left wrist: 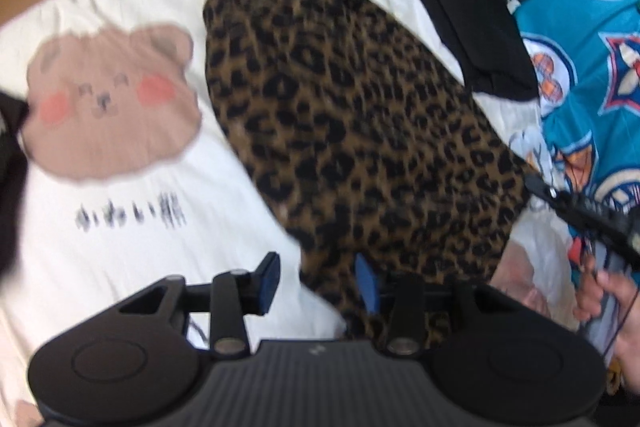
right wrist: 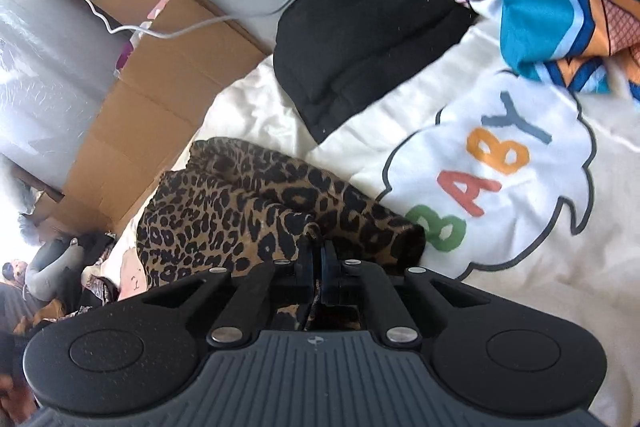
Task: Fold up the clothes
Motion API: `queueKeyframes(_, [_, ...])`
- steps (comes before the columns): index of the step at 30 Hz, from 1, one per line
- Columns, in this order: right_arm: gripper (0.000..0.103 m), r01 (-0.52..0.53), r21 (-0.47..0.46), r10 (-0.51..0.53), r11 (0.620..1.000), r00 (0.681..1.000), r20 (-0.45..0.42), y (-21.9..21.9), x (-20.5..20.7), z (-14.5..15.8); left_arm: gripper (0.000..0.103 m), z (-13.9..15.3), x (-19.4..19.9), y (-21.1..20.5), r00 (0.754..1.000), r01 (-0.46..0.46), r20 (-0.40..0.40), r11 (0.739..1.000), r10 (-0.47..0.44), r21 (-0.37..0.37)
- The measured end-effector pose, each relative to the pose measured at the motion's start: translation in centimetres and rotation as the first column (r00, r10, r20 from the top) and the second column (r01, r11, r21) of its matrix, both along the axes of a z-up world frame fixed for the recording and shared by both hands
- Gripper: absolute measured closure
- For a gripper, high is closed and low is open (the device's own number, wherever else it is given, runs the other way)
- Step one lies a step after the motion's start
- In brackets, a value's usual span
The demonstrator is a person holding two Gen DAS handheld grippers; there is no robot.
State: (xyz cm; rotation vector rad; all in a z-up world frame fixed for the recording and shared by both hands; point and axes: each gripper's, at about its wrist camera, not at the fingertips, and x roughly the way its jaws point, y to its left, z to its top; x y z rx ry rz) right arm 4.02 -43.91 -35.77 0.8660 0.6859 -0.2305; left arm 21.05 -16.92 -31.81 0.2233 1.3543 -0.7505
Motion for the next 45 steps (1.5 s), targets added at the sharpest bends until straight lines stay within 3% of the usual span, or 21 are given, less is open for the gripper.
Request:
queueKeyframes(4, [0.102, -0.003, -0.026, 0.004, 1.000, 1.000, 0.025, -0.4, -0.1, 0.4, 0.057, 1.2, 2.5, -2.6, 0.999, -0.018, 0.039, 1.000, 0.017, 0.013])
queueKeyframes(9, [0.102, 0.076, 0.104, -0.081, 0.992, 0.996, 0.041, -1.3, -0.8, -1.5, 0.058, 2.0, 6.2, -6.8, 0.994, -0.109, 0.016, 0.993, 0.110, -0.036])
queueKeyframes(12, [0.102, 0.081, 0.145, -0.090, 0.986, 0.994, 0.061, -1.5, -1.3, -2.1, 0.058, 2.4, 8.0, -10.2, 0.988, -0.143, 0.057, 0.989, 0.145, -0.037])
queueKeyframes(19, [0.102, 0.009, 0.131, -0.021, 0.991, 0.995, 0.093, -2.2, -1.3, -1.5, 0.059, 2.3, 11.2, -16.9, 0.960, -0.262, 0.089, 0.964, 0.265, -0.040])
queueKeyframes(25, [0.102, -0.036, 0.091, 0.025, 0.995, 0.992, 0.122, -2.5, -1.1, -0.4, 0.058, 1.3, 12.0, -20.8, 0.949, -0.297, 0.115, 0.955, 0.293, 0.016])
queueKeyframes(29, [0.102, -0.055, 0.031, 0.051, 0.998, 0.990, 0.131, -1.9, -1.5, 0.4, 0.060, -0.1, 12.4, -22.3, 0.940, -0.325, 0.137, 0.941, 0.312, 0.088])
queueKeyframes(31, [0.102, -0.053, 0.028, 0.049, 0.998, 0.990, 0.132, -1.7, -1.9, 0.6, 0.080, -0.8, 12.6, -22.6, 0.934, -0.345, 0.153, 0.928, 0.323, 0.144])
queueKeyframes(32, [0.102, -0.051, 0.027, 0.047, 0.998, 0.990, 0.133, -1.7, -2.1, 0.6, 0.082, -1.3, 12.9, -22.4, 0.927, -0.369, 0.129, 0.917, 0.352, 0.153])
queueKeyframes(36, [0.102, -0.063, 0.023, 0.060, 0.998, 0.992, 0.113, -1.6, -2.5, 0.3, 0.081, -3.1, 13.7, -21.9, 0.889, -0.457, 0.063, 0.870, 0.454, 0.184])
queueKeyframes(39, [0.102, -0.066, 0.032, 0.062, 0.997, 0.993, 0.099, -1.6, -2.6, -0.3, 0.069, -4.5, 13.8, -22.1, 0.886, -0.462, 0.062, 0.862, 0.459, 0.209])
queueKeyframes(45, [0.102, -0.064, 0.048, 0.060, 0.997, 0.995, 0.081, -1.4, -2.7, -1.3, 0.070, -6.4, 13.6, -22.0, 0.873, -0.484, 0.069, 0.842, 0.483, 0.238])
